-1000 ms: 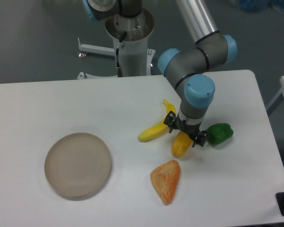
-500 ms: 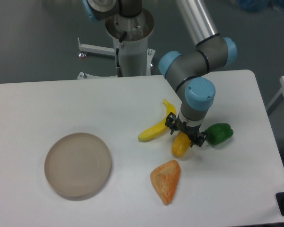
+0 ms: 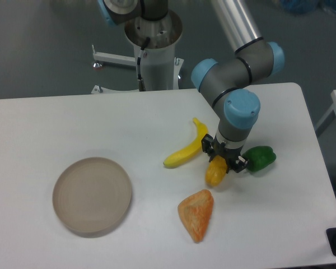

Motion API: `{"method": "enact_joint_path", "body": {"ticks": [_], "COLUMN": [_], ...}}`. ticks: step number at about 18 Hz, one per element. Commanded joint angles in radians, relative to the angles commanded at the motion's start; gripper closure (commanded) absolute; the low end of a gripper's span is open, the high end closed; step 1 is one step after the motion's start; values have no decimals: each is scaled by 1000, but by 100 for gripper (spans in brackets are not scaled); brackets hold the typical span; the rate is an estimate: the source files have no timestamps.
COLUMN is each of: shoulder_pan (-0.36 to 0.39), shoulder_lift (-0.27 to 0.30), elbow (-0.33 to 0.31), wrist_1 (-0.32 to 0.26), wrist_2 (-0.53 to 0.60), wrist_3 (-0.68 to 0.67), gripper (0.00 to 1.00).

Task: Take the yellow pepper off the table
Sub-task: 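Lift the held yellow pepper up off the table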

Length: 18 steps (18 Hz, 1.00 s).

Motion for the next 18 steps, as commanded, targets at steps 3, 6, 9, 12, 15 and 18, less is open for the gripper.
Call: {"method": "enact_joint_path", "body": {"ticks": [3,6,9,12,15,18], "shoulder_pan": [-49,-121,-182,-219,-225,-226], "shoulder_lift": [32,38,37,37,35,26], "elbow": [68,141,178,195,203,207], "wrist_1": [-2,-5,-6,-21,-23,-23], "wrist_2": [3,66,136,150,150,150], "wrist_3": [35,58,61,66,97,127], "gripper": [60,60,60,60,60,60]}}
